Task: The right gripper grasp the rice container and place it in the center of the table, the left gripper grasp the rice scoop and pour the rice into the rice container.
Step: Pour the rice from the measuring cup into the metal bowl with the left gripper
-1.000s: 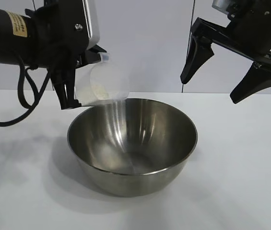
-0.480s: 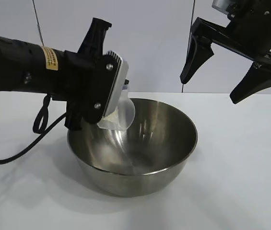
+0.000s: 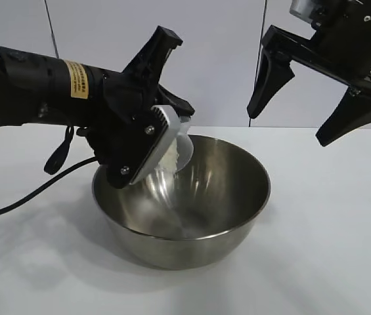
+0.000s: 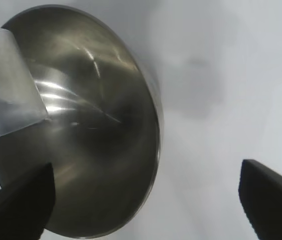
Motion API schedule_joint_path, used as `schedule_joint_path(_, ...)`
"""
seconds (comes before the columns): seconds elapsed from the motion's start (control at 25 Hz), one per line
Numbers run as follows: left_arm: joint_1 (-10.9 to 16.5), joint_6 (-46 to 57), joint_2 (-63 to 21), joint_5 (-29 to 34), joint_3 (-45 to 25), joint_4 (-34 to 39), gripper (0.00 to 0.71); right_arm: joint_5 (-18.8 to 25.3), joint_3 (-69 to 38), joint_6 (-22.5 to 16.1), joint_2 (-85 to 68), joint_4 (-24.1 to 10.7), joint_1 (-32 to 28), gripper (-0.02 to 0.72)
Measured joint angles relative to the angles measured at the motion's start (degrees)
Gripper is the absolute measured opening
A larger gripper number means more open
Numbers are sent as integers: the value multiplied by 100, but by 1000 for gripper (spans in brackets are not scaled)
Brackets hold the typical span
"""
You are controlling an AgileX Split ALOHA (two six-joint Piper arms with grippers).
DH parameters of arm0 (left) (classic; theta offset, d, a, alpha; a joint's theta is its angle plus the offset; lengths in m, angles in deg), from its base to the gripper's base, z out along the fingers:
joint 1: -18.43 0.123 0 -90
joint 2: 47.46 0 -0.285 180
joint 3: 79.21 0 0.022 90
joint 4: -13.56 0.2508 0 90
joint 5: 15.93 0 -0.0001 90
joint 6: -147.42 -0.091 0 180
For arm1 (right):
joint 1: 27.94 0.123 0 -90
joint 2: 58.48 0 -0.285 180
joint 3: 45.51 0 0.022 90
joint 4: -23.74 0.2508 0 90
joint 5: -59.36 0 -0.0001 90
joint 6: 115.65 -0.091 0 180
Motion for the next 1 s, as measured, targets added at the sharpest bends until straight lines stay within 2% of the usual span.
schedule_joint_path(0.44,0,-484,0,214,13,188,12,18,0,80,0,-46,0,694)
schedule_joint_path(1.0,0,-479,0,988,412,1366,12,40,0,199,0,-46,0,694)
